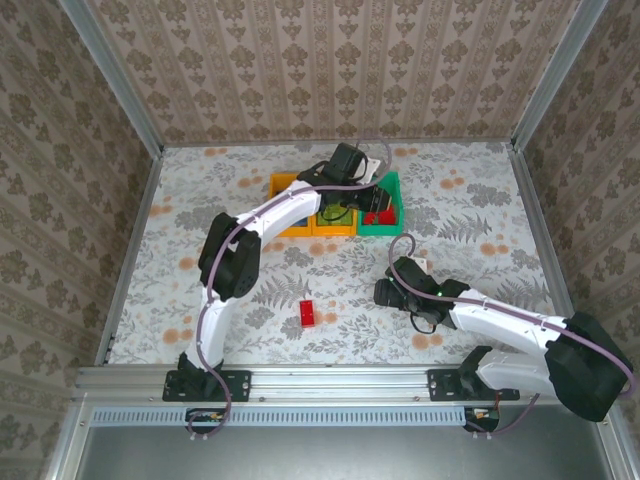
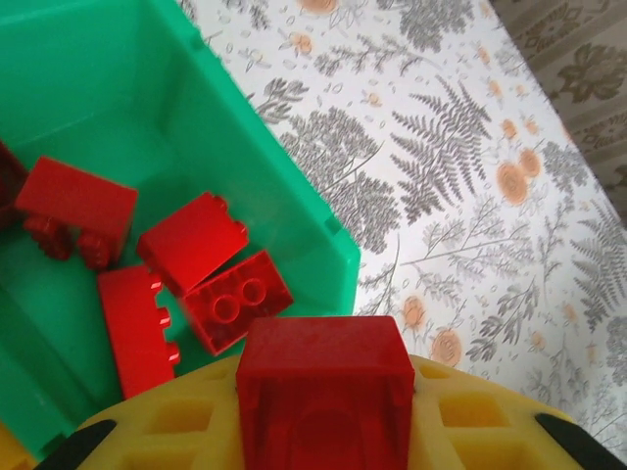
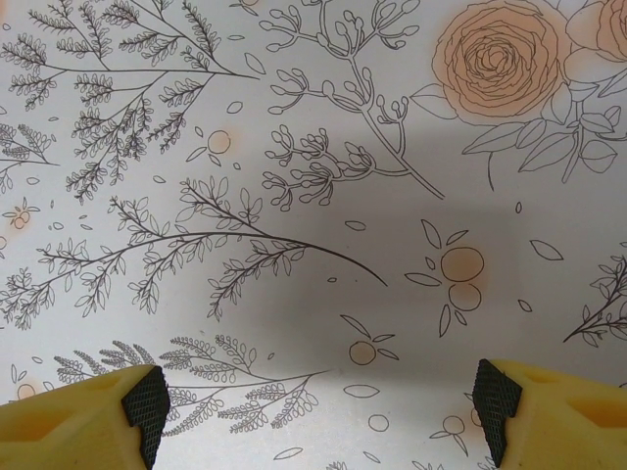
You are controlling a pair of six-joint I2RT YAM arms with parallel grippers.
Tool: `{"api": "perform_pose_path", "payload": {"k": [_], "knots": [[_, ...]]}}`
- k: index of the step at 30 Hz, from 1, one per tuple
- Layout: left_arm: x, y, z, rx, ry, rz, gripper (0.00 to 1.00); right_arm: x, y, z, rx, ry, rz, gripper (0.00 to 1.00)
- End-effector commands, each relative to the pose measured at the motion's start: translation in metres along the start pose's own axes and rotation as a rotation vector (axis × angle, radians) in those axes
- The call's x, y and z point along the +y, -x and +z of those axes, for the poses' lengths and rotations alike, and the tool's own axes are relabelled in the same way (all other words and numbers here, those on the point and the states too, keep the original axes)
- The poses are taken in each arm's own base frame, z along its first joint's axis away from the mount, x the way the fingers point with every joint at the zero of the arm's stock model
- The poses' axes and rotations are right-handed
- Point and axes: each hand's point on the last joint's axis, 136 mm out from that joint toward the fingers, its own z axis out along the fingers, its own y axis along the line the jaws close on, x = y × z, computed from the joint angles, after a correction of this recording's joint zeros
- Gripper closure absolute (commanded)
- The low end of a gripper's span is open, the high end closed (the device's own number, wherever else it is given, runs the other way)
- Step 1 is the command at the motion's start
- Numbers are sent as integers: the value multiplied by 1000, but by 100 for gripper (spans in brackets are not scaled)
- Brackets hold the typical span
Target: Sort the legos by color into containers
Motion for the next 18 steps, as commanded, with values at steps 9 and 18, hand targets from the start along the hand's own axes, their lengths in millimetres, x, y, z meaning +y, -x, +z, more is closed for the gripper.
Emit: {"api": "perform_pose_path", "payload": {"k": [9,18], "knots": [[5,26,15,-83,-70,-70,64,-5,4,-3,-48,-15,24,16],[5,28,6,-102,-54,-111,0,1,2,-6,-52,-17,-14,16]]}}
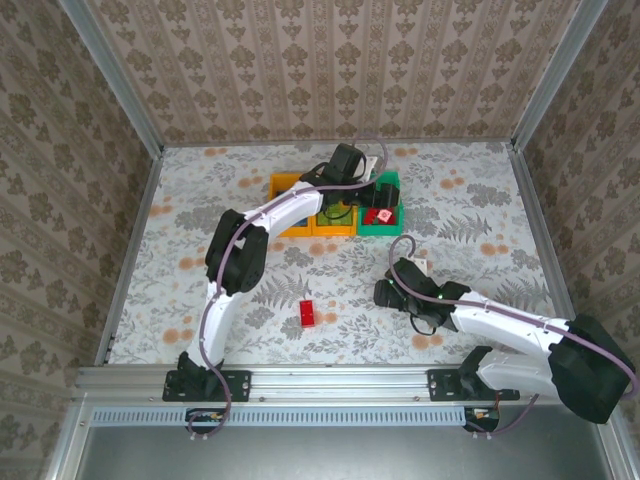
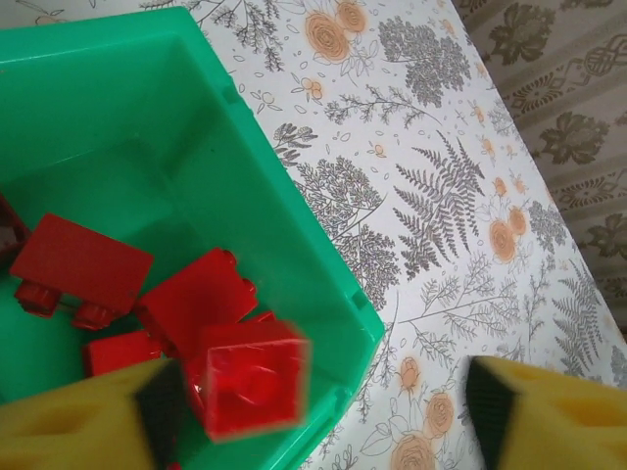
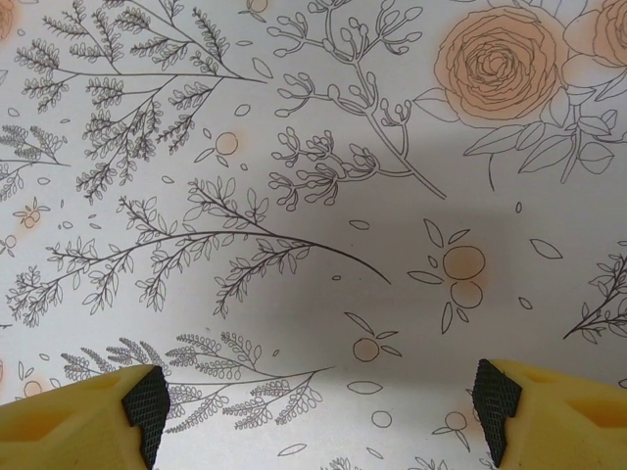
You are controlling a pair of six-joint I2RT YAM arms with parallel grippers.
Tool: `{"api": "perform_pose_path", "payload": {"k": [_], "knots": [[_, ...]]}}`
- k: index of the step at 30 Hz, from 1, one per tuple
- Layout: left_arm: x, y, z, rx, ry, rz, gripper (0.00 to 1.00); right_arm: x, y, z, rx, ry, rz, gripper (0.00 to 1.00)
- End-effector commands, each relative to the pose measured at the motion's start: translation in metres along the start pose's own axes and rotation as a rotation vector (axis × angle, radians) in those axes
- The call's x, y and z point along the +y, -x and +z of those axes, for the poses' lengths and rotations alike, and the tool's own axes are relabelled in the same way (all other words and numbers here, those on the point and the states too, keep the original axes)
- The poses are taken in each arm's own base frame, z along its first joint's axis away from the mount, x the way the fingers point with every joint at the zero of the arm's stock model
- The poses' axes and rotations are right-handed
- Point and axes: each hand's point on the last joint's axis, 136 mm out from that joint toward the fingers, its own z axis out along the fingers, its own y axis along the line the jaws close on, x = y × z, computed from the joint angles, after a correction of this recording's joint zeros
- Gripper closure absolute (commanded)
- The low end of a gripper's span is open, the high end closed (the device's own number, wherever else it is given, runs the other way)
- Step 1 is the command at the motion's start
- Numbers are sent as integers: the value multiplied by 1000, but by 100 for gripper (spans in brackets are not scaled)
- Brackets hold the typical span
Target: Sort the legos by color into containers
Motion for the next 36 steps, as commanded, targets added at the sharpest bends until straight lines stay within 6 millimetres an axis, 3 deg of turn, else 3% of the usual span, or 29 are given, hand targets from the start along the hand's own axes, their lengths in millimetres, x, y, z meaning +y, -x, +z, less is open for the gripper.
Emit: {"api": "perform_pose_path", "payload": {"k": [1,7,14,19,24,27,30,36], "knots": [[-11,16,-17,-59,0,-13,0,-1,3,-4,-34,-29,-6,16],[-12,24,-56,-154,117,-6,0,16,-1,-7,-40,5,-36,16],[11,11,-111,-235,287,8,0,69,-14,-9,-14,72,-124,16],[50,-14,-155,-256,449,-22,0,122,-30,-3,36,91,-196,16],[104,-46,-205,-247,579,-119,0,181,-48,3,87,128,-279,16],[131,-64,-238,-268,645,-173,0,202,-59,8,119,125,-318,16],[156,-78,-275,-308,709,-232,0,206,-68,17,154,71,-352,16],[178,-115,-319,-327,799,-294,0,203,-83,33,208,21,-377,19]]}}
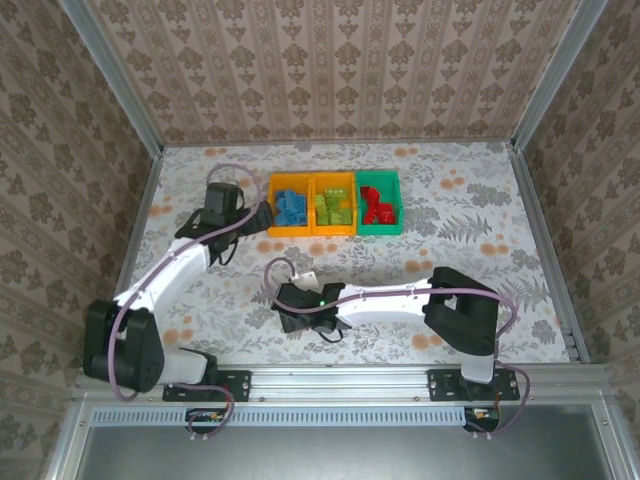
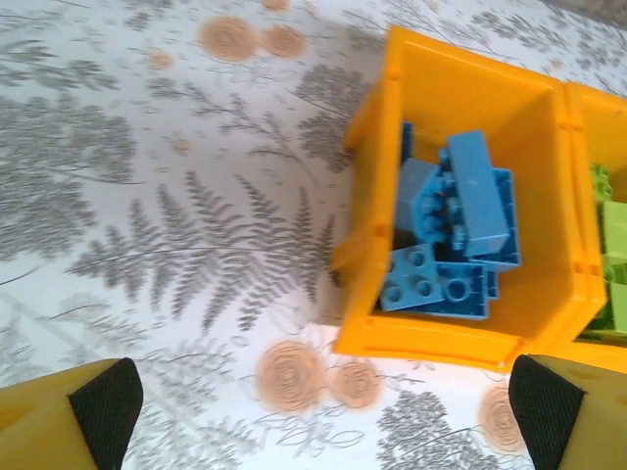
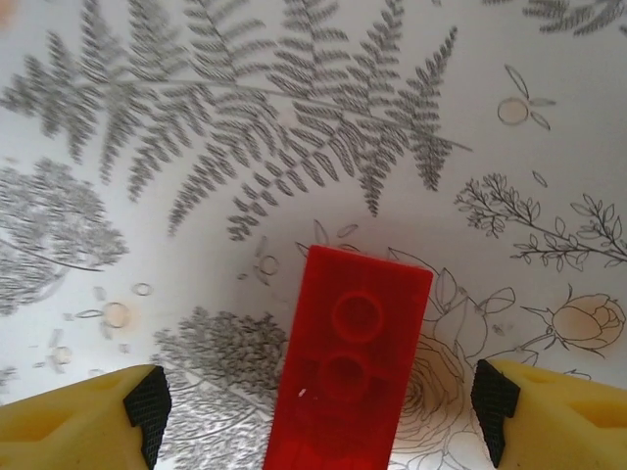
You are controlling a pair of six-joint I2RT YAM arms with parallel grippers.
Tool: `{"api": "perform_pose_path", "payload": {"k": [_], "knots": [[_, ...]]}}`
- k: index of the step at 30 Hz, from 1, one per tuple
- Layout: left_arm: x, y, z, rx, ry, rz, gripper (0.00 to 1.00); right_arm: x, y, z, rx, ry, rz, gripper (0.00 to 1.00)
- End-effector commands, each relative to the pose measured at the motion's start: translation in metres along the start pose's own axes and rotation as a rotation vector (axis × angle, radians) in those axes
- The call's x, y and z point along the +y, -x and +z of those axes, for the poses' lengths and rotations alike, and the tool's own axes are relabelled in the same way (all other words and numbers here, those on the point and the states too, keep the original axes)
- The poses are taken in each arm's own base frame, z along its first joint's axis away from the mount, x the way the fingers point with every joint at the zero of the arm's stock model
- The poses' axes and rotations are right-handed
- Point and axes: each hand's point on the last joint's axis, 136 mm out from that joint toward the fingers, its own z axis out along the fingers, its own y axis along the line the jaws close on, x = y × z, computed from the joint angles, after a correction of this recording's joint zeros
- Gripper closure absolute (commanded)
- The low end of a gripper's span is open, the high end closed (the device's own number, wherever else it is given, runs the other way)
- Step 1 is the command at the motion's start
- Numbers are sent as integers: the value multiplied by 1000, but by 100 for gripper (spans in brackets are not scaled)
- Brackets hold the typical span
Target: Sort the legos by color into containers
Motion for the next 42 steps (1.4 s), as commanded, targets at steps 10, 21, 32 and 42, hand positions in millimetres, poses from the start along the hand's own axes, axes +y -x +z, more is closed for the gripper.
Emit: {"api": "perform_pose_path", "payload": {"k": [10,21,32,42], "knots": [[61,-34,-31,-33,117,-65,0,-13,-18,15,107,-111,-43,56],[58,-53,-23,35,84,-49,0,-72,60,-41,-109,-84,55,69],[42,-77,-14,65,12,12,0,-189,184,-81,-327,-6,259,68],[44,-78,-12,83,39,33,0,-262,231,-26,-237,-121,358,69]]}}
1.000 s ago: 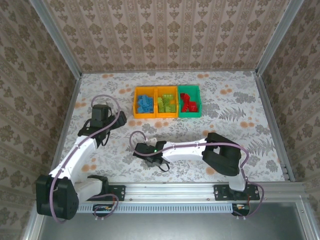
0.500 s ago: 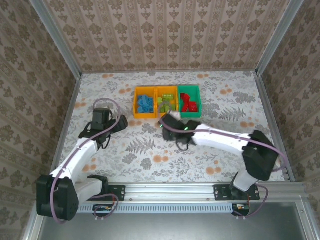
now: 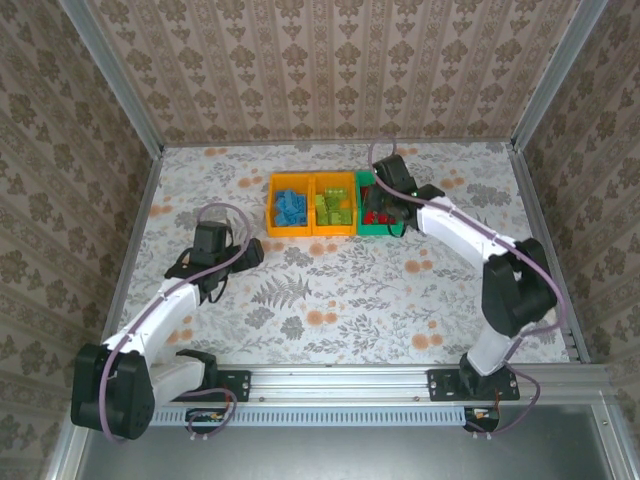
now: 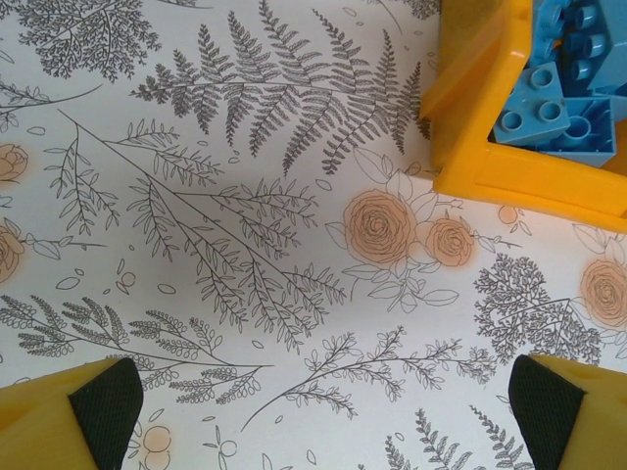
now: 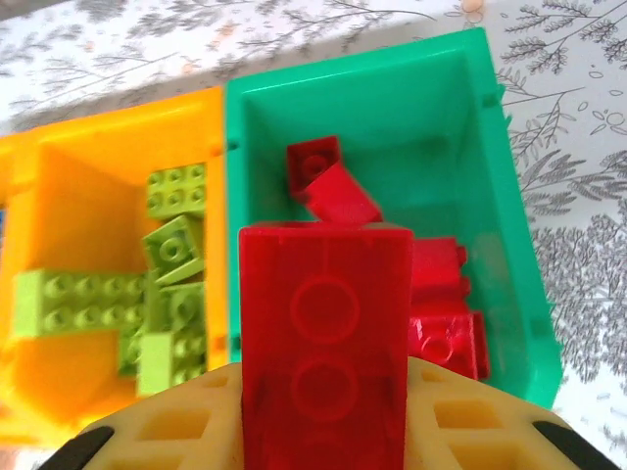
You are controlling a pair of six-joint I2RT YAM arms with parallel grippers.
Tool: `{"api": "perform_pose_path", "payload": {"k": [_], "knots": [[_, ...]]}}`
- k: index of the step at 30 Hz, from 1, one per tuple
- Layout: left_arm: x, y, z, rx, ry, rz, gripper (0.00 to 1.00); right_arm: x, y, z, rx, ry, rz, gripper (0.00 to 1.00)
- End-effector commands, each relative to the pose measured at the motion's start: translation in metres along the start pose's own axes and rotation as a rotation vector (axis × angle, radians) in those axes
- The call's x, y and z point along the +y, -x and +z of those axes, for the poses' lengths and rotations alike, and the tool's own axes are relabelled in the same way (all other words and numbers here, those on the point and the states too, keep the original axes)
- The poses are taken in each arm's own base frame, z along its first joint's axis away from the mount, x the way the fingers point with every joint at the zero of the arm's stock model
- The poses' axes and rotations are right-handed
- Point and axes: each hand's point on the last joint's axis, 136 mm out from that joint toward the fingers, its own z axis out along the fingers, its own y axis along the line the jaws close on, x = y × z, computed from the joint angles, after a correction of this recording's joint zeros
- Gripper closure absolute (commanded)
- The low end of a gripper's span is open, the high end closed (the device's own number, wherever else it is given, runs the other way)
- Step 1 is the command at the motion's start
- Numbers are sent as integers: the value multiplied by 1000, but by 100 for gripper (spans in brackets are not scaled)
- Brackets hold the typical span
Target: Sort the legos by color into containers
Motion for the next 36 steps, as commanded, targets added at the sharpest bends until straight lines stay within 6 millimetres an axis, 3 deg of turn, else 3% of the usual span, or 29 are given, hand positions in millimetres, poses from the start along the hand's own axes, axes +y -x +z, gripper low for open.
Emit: {"api": "perform_pose_path", "payload": {"k": [1,11,13,15,18,25,29,33,36], "knots": [[2,1,-1,2,20,33,0,-5,-3,19,64,-14,-34,68],[3,1,1,5,28,26,0,-21,1,43,113,-101,-56,58],[2,1,2,8,28,26,0,-23,0,44,118,-111,-54,48],[2,0,2,13,26,26,0,-26,-1,43,121,-124,-51,32],[2,1,2,11,29,25,0,-26,2,34,104,-115,-44,20],[3,-1,2,14,35,23,0,-30,24,-12,-45,-92,-72,14],[8,3,-3,-3,65,40,0,-55,34,-47,-223,-159,-183,9],[20,10,-13,-71,127,77,0,-110,35,-87,-442,-355,-262,0],[27,17,-20,-140,161,95,0,-157,20,-91,-473,-470,-258,0]]}}
